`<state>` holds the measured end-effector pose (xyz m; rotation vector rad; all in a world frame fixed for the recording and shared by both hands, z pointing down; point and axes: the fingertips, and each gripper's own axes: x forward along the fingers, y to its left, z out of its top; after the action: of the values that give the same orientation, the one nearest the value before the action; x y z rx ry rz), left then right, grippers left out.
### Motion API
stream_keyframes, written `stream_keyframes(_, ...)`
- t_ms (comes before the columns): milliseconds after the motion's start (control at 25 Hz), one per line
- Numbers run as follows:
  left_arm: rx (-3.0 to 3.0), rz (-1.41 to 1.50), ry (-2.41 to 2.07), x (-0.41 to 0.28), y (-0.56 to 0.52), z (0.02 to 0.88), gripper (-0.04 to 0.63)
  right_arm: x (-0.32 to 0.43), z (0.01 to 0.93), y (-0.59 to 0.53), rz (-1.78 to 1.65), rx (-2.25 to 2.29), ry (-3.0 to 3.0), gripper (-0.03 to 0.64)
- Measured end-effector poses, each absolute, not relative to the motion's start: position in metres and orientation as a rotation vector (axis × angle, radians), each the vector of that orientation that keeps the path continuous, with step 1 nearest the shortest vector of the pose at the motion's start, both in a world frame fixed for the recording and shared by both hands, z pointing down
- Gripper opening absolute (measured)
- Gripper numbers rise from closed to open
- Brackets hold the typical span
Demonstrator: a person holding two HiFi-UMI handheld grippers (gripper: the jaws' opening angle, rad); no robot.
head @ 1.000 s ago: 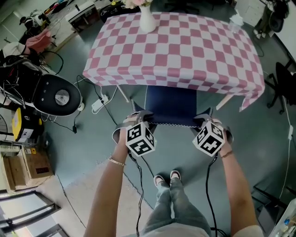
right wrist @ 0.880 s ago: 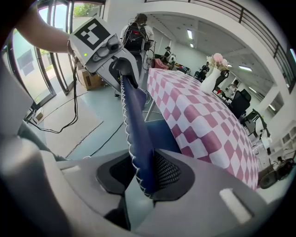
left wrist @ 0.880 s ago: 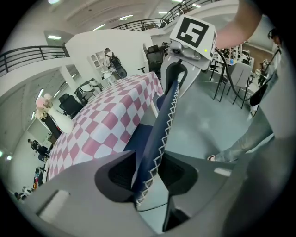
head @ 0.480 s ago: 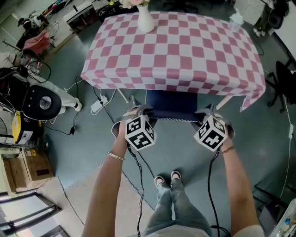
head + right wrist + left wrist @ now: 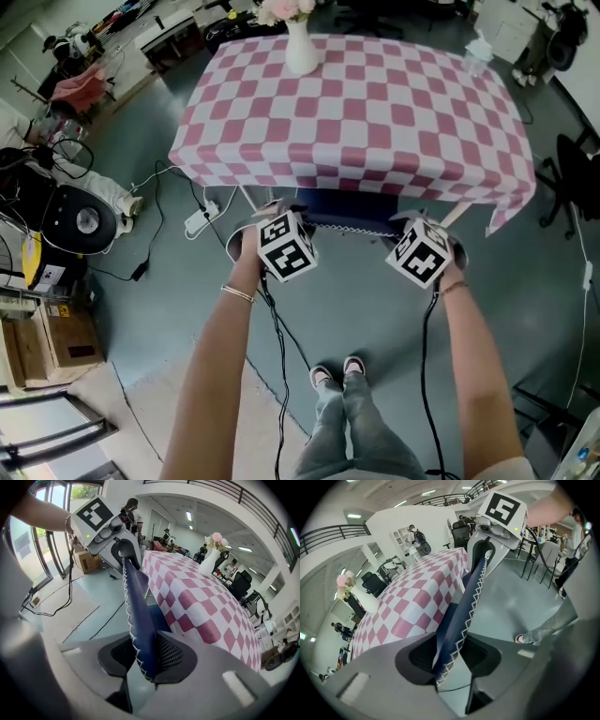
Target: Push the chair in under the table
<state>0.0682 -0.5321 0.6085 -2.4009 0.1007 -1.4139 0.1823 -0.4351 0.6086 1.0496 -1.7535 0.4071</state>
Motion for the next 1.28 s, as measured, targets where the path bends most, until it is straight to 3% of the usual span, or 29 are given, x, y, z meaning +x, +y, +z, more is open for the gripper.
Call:
stream_keyframes(920, -2.394, -1.434, 0.105, 0.072, -0.527, 0.611, 0.183, 0.191, 0.612, -0.431, 0.456, 0.994, -1.758, 0.117)
stream_keyframes(1280, -2.573, -1.301, 0.194, 0.064, -0.516, 0.576, 0.218, 0.178, 0.574, -0.430, 0.418, 1.052, -1.848, 0.151)
